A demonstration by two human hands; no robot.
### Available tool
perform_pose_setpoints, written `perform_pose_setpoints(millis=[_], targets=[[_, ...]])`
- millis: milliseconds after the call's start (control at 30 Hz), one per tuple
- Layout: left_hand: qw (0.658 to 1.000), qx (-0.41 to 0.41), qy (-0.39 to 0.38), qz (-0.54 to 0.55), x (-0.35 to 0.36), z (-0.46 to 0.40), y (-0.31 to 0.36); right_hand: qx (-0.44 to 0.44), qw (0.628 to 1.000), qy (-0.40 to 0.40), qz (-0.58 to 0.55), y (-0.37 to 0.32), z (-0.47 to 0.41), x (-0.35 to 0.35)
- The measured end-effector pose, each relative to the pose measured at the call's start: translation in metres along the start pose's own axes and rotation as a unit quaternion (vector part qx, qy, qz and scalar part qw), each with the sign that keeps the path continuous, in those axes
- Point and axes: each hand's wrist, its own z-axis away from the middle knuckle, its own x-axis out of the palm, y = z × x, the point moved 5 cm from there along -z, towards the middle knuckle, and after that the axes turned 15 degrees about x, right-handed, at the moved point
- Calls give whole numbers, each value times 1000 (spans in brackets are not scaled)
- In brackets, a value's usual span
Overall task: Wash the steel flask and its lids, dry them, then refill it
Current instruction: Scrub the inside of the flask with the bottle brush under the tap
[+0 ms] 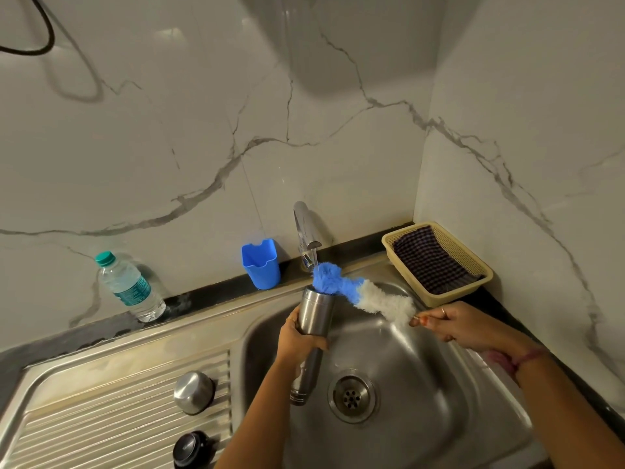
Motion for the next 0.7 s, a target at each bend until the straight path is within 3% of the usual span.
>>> perform_pose_setpoints(millis=[200, 467, 700], targets=[[998, -7, -28, 58, 10, -2, 14, -62, 997, 52, -4, -8, 6, 37], [988, -48, -1, 148, 11, -1, 12, -39, 988, 117, -93, 26, 9, 25], [961, -64, 12, 268, 18, -3, 12, -33, 986, 41, -161, 22, 5, 60]])
